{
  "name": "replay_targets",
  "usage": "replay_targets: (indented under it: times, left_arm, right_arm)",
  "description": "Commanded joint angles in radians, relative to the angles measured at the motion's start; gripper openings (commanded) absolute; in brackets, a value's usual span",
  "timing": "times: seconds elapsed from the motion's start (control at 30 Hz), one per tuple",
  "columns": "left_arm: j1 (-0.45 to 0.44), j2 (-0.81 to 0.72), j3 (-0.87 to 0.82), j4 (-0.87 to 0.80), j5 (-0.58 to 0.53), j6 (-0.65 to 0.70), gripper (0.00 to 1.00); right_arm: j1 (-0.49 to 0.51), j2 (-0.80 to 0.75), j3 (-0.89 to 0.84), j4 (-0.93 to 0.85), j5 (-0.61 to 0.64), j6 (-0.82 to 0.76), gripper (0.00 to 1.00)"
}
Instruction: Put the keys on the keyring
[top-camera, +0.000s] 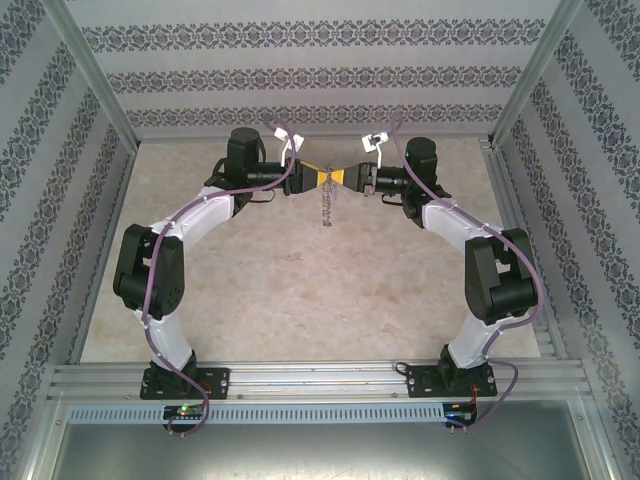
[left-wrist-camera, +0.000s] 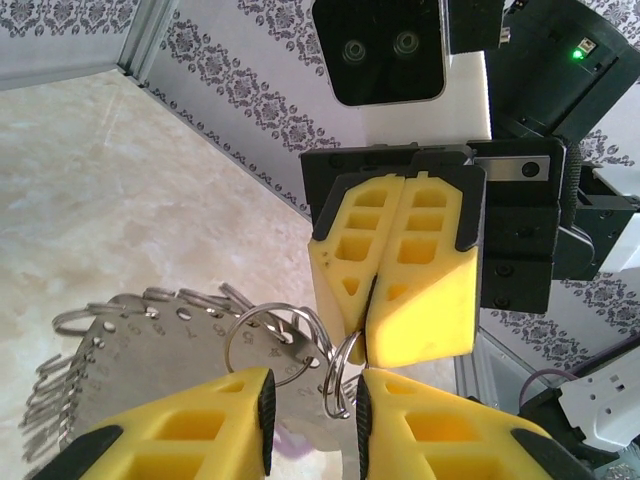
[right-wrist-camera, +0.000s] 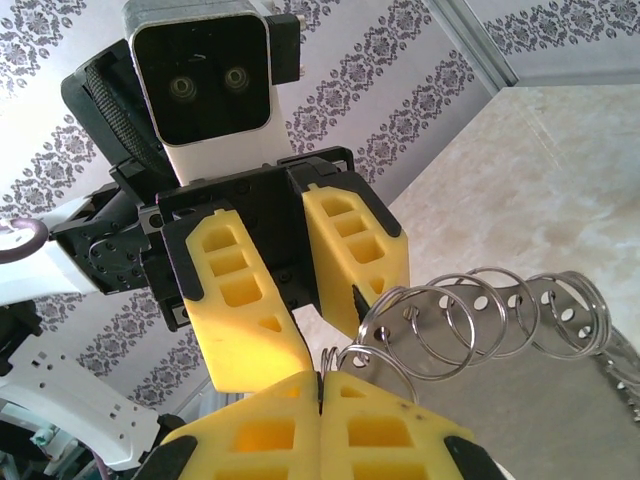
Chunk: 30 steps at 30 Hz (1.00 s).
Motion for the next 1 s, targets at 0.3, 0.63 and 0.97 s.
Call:
replay_targets:
  times: [0.3, 0.63, 0.97]
  left_arm:
    - [-0.024, -0.006, 0.037, 0.078, 0.071, -0.051, 0.29]
    - [-0.029, -0.003, 0.030, 0.117, 0.095, -0.074, 0.16]
    - [-0.028, -0.001, -0.008, 0.232, 0.120, -0.130, 0.00]
  right_arm:
    - [0.020, 0.018, 0.042, 0.041, -0.032, -0.023, 0.00]
    - [0.018, 0.028, 0.047, 0.039, -0.024, -0.023, 0.00]
    - [-0.002, 0.022, 0.022, 0.127, 0.008, 0.053, 0.24]
